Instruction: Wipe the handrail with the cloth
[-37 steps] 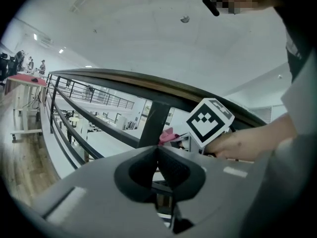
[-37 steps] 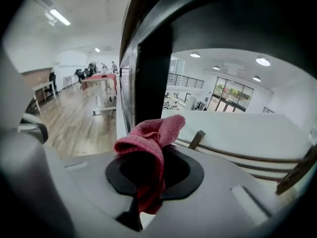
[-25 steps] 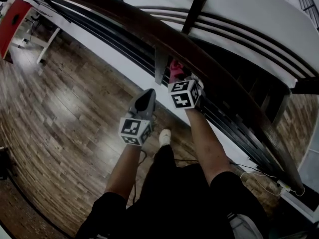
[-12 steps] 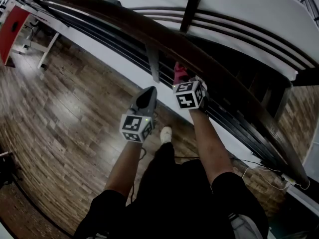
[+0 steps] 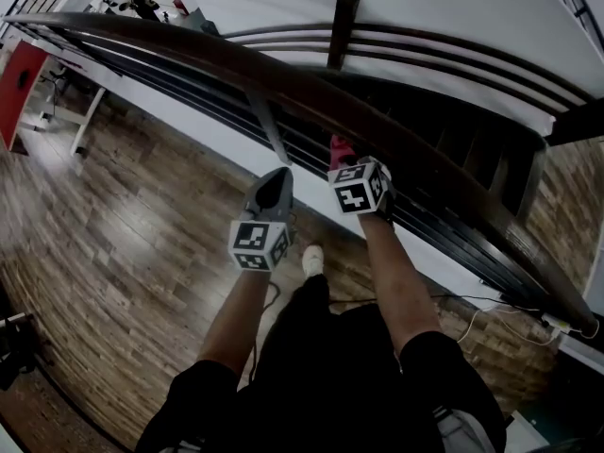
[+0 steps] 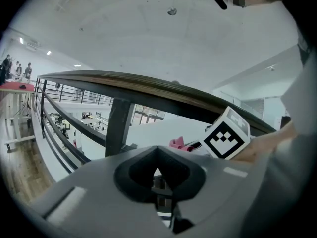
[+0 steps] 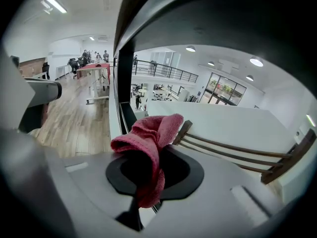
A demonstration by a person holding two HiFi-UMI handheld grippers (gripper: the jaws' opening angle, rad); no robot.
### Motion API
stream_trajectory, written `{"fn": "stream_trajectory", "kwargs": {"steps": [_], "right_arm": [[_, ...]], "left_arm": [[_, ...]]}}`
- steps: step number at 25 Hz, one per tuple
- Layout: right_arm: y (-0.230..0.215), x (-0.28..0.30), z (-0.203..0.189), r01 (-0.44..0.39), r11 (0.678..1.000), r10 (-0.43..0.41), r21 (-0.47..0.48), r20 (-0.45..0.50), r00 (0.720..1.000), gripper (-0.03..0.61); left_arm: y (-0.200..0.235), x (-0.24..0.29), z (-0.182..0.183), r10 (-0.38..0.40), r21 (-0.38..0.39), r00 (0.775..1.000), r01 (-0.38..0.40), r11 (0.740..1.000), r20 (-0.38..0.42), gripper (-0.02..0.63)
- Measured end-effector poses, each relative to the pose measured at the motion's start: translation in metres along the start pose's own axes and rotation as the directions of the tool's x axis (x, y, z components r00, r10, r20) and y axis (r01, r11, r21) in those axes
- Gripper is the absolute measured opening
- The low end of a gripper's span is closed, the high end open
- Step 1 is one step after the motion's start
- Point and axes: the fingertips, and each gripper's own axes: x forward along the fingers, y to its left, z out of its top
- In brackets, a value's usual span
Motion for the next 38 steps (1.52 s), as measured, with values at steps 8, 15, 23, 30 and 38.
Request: {"fn": "stream_trajectory", "kwargs": {"steps": [8, 15, 23, 30, 38], "right_arm": [[-0.024, -0.022, -0.032, 0.037, 0.999, -0.037, 0.031, -0.017, 0.999, 0.052], [-0.043, -0.039, -0.059, 0.072, 0.995, -0.071, 0.061, -0.028, 0.997, 0.052], [-0.068, -0.064, -0.095, 0.119, 0.985, -0.117, 0.127, -0.025, 0.993, 0.052], [-0.094, -0.087, -0.126, 0.149, 0.972, -0.146, 0.181, -0.030, 0.989, 0.052], [-0.118, -0.109, -0.165, 0.201, 0.961, -0.192, 0.190, -0.065, 0.979, 0.052]], "left_arm": [[-0.042, 0.017, -0.006, -0.087, 0.043, 0.995, 0.089, 0.995, -0.043, 0.000], [-0.069, 0.026, -0.017, -0.132, 0.083, 0.986, 0.141, 0.987, -0.102, 0.000], [-0.107, 0.036, -0.022, -0.198, 0.132, 0.969, 0.217, 0.967, -0.146, 0.000], [-0.153, 0.049, -0.041, -0.243, 0.123, 0.953, 0.267, 0.956, -0.183, 0.000], [-0.195, 0.063, -0.049, -0.312, 0.123, 0.930, 0.338, 0.933, -0.196, 0.000]]}}
